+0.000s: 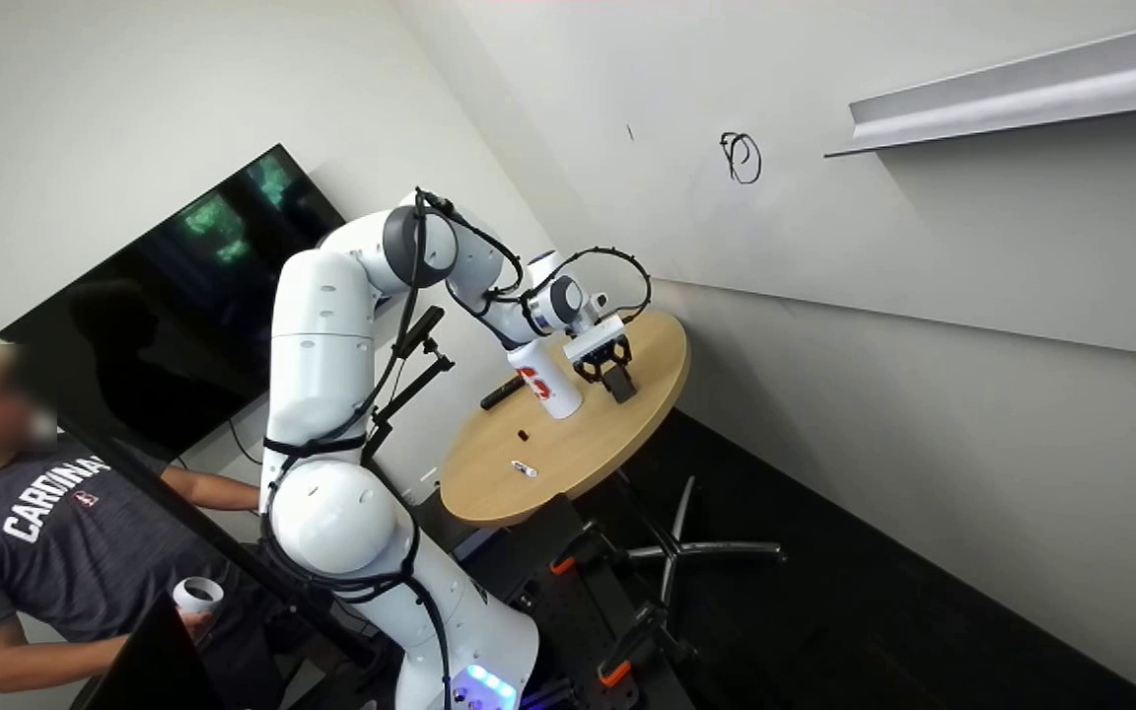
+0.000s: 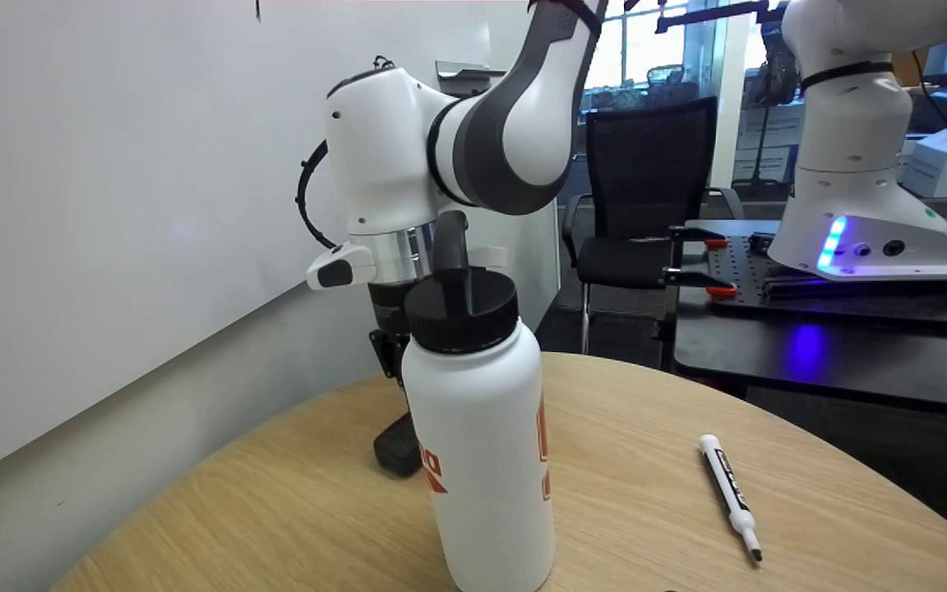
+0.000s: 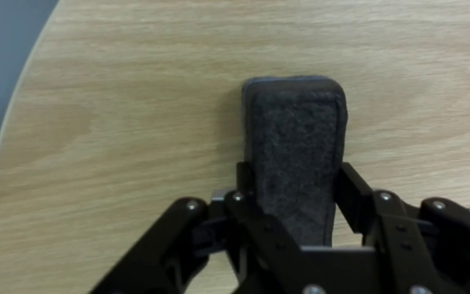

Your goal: Use the duster to erase the writings on the white board

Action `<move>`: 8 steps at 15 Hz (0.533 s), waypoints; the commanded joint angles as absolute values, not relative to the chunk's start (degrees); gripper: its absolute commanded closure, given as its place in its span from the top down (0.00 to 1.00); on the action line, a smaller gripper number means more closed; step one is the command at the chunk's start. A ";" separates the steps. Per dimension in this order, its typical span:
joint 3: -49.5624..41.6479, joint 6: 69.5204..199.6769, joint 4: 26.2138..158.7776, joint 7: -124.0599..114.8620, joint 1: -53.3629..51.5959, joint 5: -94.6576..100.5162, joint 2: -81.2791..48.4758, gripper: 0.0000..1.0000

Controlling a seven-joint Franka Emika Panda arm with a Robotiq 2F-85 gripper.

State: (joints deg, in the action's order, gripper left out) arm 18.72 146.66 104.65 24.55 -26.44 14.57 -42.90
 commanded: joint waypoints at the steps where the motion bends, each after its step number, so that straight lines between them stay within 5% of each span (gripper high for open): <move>1: 19.19 145.35 104.09 23.56 -26.06 15.31 -42.64 0.28; 8: 16.40 147.47 119.25 14.50 -26.26 17.46 -24.93 0.28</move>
State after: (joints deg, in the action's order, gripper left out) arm 18.10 146.62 109.25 20.28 -26.43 15.40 -35.93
